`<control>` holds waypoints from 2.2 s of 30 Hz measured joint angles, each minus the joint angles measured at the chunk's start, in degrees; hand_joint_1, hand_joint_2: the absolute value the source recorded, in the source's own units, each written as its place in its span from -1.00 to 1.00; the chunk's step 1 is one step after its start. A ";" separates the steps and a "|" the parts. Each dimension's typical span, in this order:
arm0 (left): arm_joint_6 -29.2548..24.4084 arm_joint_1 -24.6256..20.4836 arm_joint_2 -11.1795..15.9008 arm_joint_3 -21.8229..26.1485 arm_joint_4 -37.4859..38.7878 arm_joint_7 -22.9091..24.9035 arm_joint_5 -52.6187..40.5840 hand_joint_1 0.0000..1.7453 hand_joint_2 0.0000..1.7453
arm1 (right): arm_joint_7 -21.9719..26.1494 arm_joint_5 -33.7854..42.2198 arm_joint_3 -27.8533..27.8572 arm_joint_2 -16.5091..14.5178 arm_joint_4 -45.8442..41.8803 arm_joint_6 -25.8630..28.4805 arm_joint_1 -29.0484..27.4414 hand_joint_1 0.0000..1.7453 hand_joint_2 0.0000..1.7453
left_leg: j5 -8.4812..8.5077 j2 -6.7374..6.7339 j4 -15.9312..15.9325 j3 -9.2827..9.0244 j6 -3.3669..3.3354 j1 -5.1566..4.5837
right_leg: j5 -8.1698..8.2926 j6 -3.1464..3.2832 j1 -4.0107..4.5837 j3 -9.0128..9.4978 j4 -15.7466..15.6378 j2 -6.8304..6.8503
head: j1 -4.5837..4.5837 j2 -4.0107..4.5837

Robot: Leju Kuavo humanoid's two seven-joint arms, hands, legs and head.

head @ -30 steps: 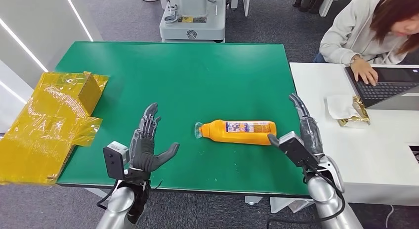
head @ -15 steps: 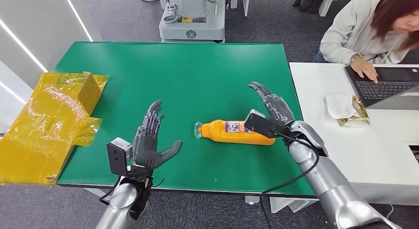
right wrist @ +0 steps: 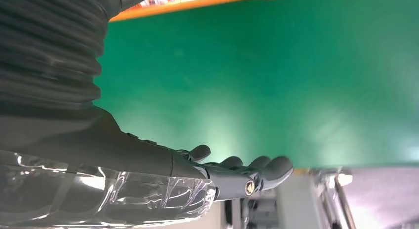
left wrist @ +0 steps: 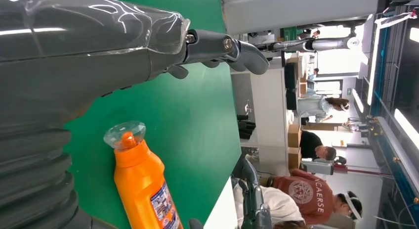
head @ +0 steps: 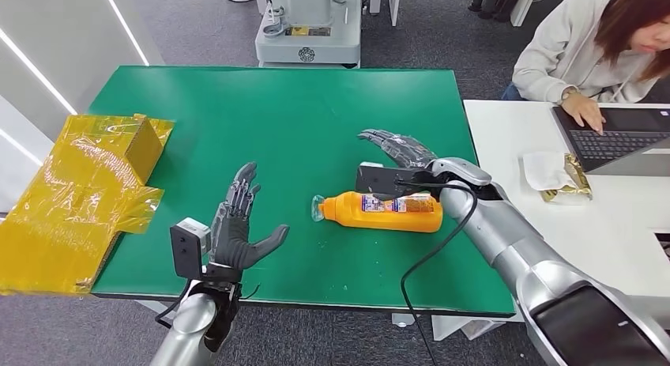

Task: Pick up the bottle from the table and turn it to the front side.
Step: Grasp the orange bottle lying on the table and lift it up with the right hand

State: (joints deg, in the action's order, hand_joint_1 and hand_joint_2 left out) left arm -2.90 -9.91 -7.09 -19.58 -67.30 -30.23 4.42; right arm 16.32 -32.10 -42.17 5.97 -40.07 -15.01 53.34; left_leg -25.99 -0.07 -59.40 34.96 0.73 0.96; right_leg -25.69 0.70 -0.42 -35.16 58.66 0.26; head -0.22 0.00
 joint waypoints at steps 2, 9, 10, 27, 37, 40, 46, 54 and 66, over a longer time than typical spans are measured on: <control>-0.01 0.37 0.25 0.13 -0.04 0.22 0.55 -1.00 1.00 | 0.36 0.98 -0.96 -0.01 0.82 -1.80 0.84 -1.00 1.00 | 0.00 0.00 -0.01 0.00 0.00 -0.01 | 0.00 0.00 0.00 0.00 0.00 0.00 | 0.00 0.00; 0.11 1.21 0.79 0.64 -0.70 0.45 1.16 -1.00 1.00 | -0.21 5.24 -3.74 0.09 2.12 -2.81 2.00 -1.00 1.00 | 0.00 0.00 -0.01 -0.02 0.00 0.00 | 0.00 0.00 0.00 -0.02 -0.01 0.00 | 0.01 0.00; 0.12 1.37 0.85 0.81 -0.86 0.53 1.18 -1.00 1.00 | -0.26 5.81 -4.10 0.30 2.12 -2.64 1.87 -1.00 1.00 | 0.00 0.00 -0.01 -0.03 0.00 0.00 | 0.00 0.00 0.00 -0.02 -0.01 0.00 | 0.02 0.00; 0.77 2.76 1.20 1.55 -2.90 1.47 0.78 -1.00 1.00 | -2.69 9.03 -7.76 8.56 -4.12 -2.57 -7.83 -1.00 1.00 | -0.02 0.02 -0.01 0.00 -0.03 -0.02 | -0.01 -0.01 -0.02 -0.02 -0.06 0.04 | 0.01 0.00; 1.79 2.64 1.26 1.58 -2.60 1.47 1.39 -1.00 1.00 | -4.22 6.56 -9.62 10.43 -4.93 -3.15 -8.45 -1.00 1.00 | -0.02 0.01 -0.01 -0.01 -0.03 -0.01 | -0.01 -0.01 -0.01 -0.02 -0.05 0.03 | 0.00 0.00; 1.85 2.60 1.26 1.61 -2.33 1.45 1.59 -1.00 1.00 | -4.45 6.46 -10.11 10.60 -5.00 -3.01 -8.44 -1.00 1.00 | -0.02 0.01 -0.01 -0.01 -0.03 -0.02 | -0.01 -0.01 -0.01 -0.02 -0.05 0.03 | 0.01 0.00; 2.01 2.59 1.26 1.70 -2.16 1.45 1.82 -1.00 1.00 | -5.36 4.72 -10.84 10.68 -5.07 -2.80 -8.30 -1.00 1.00 | -0.02 0.01 -0.02 -0.02 -0.03 -0.02 | -0.01 -0.01 -0.01 -0.01 -0.06 0.03 | 0.02 0.00; 2.33 2.48 1.16 1.97 -1.76 1.45 2.01 -1.00 1.00 | -7.23 1.10 -11.74 10.86 -5.05 -2.01 -7.94 1.00 1.00 | -0.02 0.01 -0.01 -0.02 -0.03 -0.02 | 0.00 -0.01 -0.01 -0.01 -0.05 0.03 | 0.02 0.00; 2.48 2.21 0.72 2.23 -1.21 1.99 2.01 -1.00 1.00 | -8.44 -1.19 -13.91 11.58 -5.17 -0.17 -7.51 1.00 1.00 | -0.02 0.01 -0.02 -0.03 -0.03 -0.02 | -0.01 -0.01 -0.01 -0.01 -0.05 0.03 | 0.01 0.00</control>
State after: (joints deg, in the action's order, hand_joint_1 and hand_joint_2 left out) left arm -0.42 -7.70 -6.38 -17.35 -68.51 -28.24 6.43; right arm 7.88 -33.29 -56.07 17.55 -45.24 -15.19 45.83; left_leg -26.01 -0.06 -59.42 34.93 0.70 0.94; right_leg -25.70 0.70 -0.43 -35.17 58.60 0.29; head -0.21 0.00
